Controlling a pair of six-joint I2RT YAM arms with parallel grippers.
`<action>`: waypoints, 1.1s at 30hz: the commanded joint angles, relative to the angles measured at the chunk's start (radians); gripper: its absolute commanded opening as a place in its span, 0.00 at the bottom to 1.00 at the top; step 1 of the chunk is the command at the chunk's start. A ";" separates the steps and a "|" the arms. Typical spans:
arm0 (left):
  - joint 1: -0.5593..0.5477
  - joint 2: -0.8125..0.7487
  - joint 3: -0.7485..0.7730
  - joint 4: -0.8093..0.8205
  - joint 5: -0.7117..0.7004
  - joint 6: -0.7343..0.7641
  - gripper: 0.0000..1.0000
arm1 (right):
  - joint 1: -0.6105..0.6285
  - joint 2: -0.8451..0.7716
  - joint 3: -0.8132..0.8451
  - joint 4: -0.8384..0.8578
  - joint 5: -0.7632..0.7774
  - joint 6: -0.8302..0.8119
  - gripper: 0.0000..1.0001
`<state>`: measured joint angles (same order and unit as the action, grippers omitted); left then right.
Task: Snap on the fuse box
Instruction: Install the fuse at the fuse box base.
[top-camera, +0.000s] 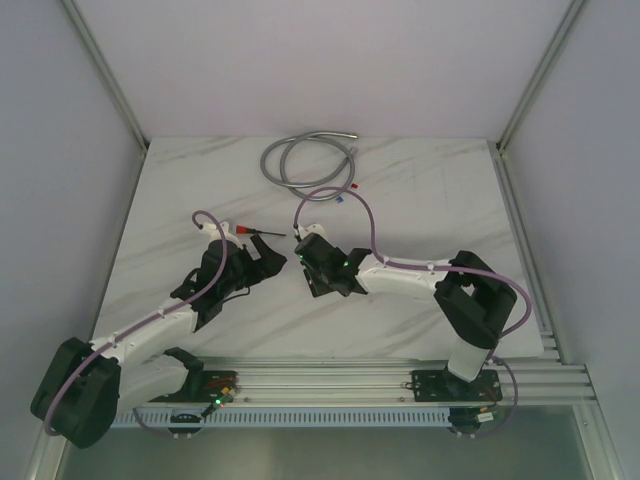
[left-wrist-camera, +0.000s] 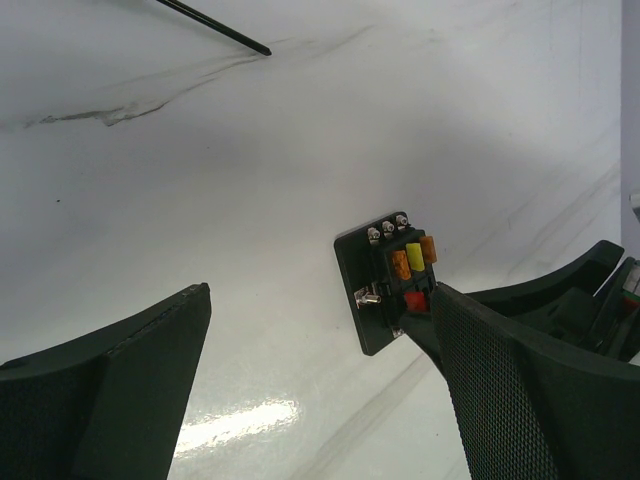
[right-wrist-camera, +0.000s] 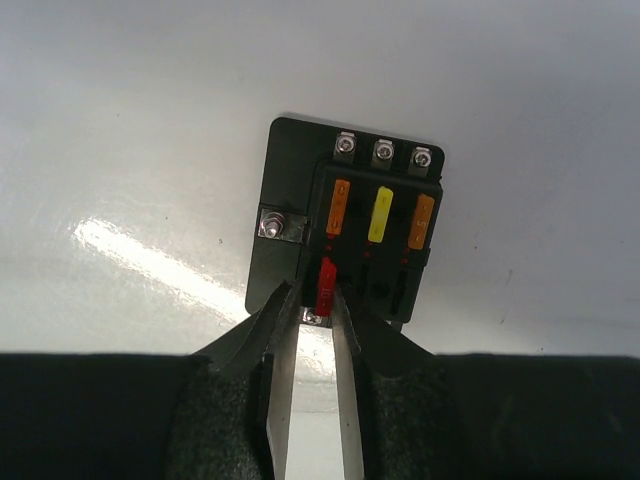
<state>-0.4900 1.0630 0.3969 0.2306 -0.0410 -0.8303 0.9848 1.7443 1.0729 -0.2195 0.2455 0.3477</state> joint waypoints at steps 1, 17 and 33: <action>0.006 -0.007 -0.010 -0.005 0.006 -0.004 1.00 | 0.009 0.003 0.040 -0.020 0.036 0.011 0.27; 0.008 -0.016 -0.015 -0.006 0.007 -0.002 1.00 | 0.009 0.035 0.110 -0.100 0.071 0.065 0.25; 0.008 -0.023 -0.015 -0.011 0.006 -0.003 1.00 | 0.008 0.049 0.118 -0.118 0.072 0.081 0.19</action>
<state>-0.4881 1.0580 0.3969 0.2302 -0.0410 -0.8303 0.9859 1.7695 1.1553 -0.3248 0.2962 0.4095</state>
